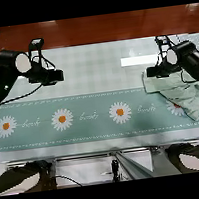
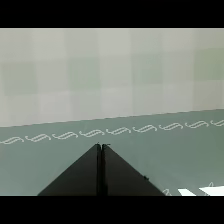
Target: Fold the shirts.
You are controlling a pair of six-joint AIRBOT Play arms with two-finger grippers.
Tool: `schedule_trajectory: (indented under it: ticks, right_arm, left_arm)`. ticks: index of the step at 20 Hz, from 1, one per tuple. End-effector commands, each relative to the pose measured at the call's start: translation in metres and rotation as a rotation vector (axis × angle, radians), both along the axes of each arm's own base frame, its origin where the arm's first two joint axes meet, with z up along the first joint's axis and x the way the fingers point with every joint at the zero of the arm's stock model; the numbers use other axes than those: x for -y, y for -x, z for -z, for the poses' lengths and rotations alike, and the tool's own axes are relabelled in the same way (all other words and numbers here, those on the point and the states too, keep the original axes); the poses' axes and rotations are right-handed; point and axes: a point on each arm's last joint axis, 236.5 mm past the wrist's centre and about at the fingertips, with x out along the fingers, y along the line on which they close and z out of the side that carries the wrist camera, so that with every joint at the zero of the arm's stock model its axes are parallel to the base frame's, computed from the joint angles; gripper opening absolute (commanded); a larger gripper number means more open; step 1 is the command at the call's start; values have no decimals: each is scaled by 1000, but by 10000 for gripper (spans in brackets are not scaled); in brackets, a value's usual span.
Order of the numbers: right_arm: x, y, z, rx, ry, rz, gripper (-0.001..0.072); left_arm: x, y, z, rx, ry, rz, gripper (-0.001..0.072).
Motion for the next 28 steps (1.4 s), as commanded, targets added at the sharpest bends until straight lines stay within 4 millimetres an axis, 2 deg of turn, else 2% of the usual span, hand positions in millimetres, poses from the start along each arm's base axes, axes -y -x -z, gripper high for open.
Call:
schedule_trajectory:
  ticks: [1, 15, 17, 19, 20, 21, 22, 23, 24, 25, 27, 28]
  right_arm:
    - [0, 0, 0, -1, 0, -1, 30]
    - [-1, -1, 0, 4, -2, -1, 29]
    - [-5, -15, -5, 67, -13, -18, 30]
    - [4, -26, -11, 112, 36, -44, 30]
    - [15, -29, -14, 122, 91, -53, 70]
    - [30, -31, -19, 133, 146, -40, 406]
    - [48, -29, -21, 127, 185, -14, 622]
    - [72, -23, -22, 107, 219, 42, 632]
    - [98, -16, -22, 92, 228, 123, 632]
    - [124, -8, -22, 86, 223, 208, 631]
    - [171, 10, -18, 78, 186, 387, 630]
    - [186, 19, -12, 74, 133, 468, 629]
  left_arm:
    - [0, 0, 0, 0, 0, 1, 22]
    - [0, 0, 0, 0, 0, 1, 22]
    - [0, 0, 0, 0, 0, 1, 22]
    - [0, 0, 0, 1, 0, 0, 22]
    - [1, -3, -1, 13, 4, 1, 23]
    - [4, -11, -4, 49, 16, 1, 23]
    - [7, -21, -6, 86, 27, 1, 27]
    - [8, -27, -5, 107, 30, 1, 142]
    - [6, -35, -3, 129, 14, 4, 464]
    - [1, -39, 3, 132, -12, 8, 701]
    - [-10, -41, 19, 102, -65, 9, 705]
    - [-13, -42, 26, 85, -70, 2, 705]
